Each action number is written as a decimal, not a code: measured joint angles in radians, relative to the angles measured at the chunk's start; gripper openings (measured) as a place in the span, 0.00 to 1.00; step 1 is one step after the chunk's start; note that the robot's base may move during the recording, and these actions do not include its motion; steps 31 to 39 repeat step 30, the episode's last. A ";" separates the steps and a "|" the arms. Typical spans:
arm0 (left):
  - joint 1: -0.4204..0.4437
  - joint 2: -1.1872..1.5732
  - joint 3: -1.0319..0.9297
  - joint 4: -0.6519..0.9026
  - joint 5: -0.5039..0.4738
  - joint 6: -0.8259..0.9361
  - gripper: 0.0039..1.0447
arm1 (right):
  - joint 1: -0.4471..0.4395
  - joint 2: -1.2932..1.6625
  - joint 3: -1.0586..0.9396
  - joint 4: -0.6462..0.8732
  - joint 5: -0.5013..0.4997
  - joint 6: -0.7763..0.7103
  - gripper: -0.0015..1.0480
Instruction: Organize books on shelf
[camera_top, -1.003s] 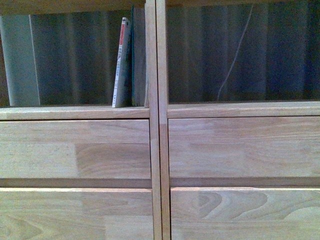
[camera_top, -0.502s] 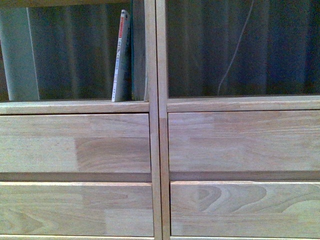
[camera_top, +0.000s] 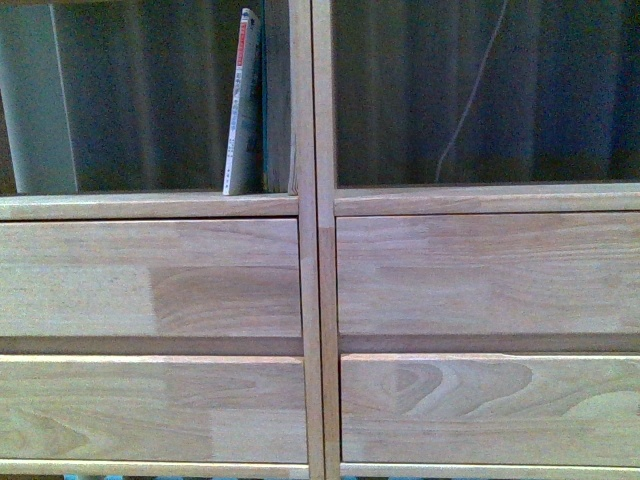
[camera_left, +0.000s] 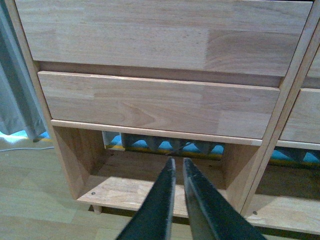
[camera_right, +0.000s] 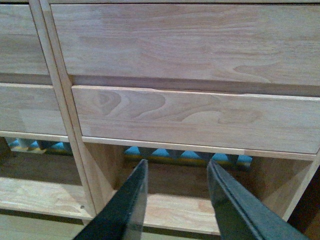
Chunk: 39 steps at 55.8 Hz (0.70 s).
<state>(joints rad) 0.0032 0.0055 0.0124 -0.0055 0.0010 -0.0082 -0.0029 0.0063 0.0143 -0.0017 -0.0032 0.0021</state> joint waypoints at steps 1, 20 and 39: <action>0.000 0.000 0.000 0.000 0.000 0.000 0.41 | 0.000 0.000 0.000 0.000 0.000 0.000 0.44; 0.000 0.000 0.000 0.000 0.000 0.002 0.94 | 0.000 0.000 0.000 0.000 0.000 0.000 0.94; 0.000 0.000 0.000 0.000 0.000 0.002 0.93 | 0.000 0.000 0.000 0.000 0.000 0.000 0.93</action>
